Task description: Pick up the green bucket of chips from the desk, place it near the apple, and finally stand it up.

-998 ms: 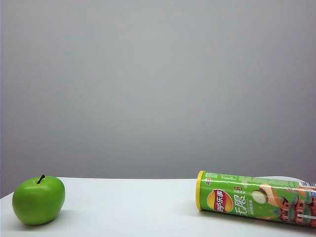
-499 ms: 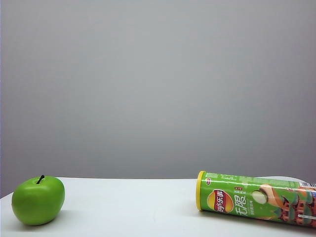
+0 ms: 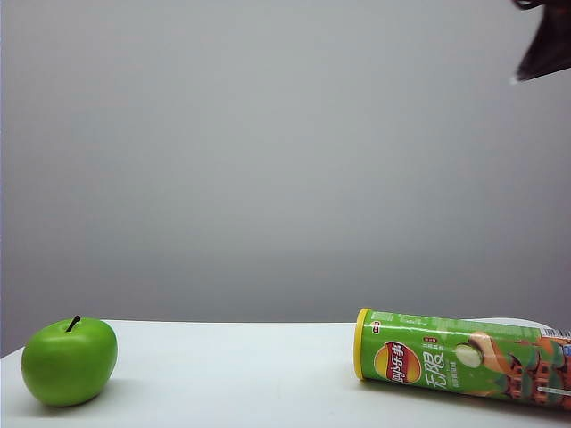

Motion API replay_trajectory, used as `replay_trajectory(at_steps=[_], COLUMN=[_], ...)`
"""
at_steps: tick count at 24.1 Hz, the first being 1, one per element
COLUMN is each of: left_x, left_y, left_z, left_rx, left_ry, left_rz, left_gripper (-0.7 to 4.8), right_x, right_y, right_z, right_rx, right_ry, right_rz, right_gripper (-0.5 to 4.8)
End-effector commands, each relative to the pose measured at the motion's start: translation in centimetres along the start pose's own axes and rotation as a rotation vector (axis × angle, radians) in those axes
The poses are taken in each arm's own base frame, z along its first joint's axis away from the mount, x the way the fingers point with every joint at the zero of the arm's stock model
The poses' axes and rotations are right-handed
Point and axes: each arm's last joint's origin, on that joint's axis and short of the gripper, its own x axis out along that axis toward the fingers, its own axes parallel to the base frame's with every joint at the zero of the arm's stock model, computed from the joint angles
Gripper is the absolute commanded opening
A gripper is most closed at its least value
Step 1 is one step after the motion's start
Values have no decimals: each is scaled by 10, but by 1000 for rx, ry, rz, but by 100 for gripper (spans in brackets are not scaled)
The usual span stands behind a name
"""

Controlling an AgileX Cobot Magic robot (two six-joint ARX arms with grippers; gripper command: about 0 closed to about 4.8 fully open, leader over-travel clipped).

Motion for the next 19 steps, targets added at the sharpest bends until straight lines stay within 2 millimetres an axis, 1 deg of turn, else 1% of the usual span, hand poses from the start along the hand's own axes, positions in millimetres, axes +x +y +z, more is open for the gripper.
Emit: replay_trajectory(at_steps=[1,4,6,7,8,9,10,11,13,14,15,16,17,18,19], left_x=[7,20,34,41,49,53,59,64,68,69,69,70,71,71,72], left_y=[0,-2,-9,-14,-21,-26,-32,-38,-43,-44,-44,-44,-44,-44,-43], left_z=[4,0,-5,-6,-6,-5,-4,-3,-2,0,1,3,4,4,5], left_rx=[0,-15,34,55,92,109,135,146,158,168,167,148,144,149,161], left_ry=[56,139,206,223,229,230,230,226,213,192,184,170,163,155,151], left_rz=[-82,-173,-253,-294,-335,-350,-364,-370,-385,-386,-385,-381,-380,-380,-381], left_gripper=[-4,-4,-4,-4,-2,15,71,130,198,231,243,252,252,262,290], right_x=[22,39,56,64,76,85,100,116,132,147,154,168,177,189,201], right_y=[-3,-6,-8,-10,-12,-13,-14,-14,-11,-8,-5,2,6,13,20], right_z=[29,41,46,46,43,40,32,23,12,1,-3,-10,-13,-14,-13], right_rx=[-49,-70,-79,-71,-77,-83,-85,-83,-93,-131,-154,-221,-272,-361,-421], right_ry=[53,116,181,206,252,278,319,356,410,463,492,558,589,637,684], right_rz=[113,175,225,242,266,285,336,391,431,466,476,492,500,507,510], right_gripper=[-1,-1,-1,0,0,6,57,96,137,247,314,446,479,479,479])
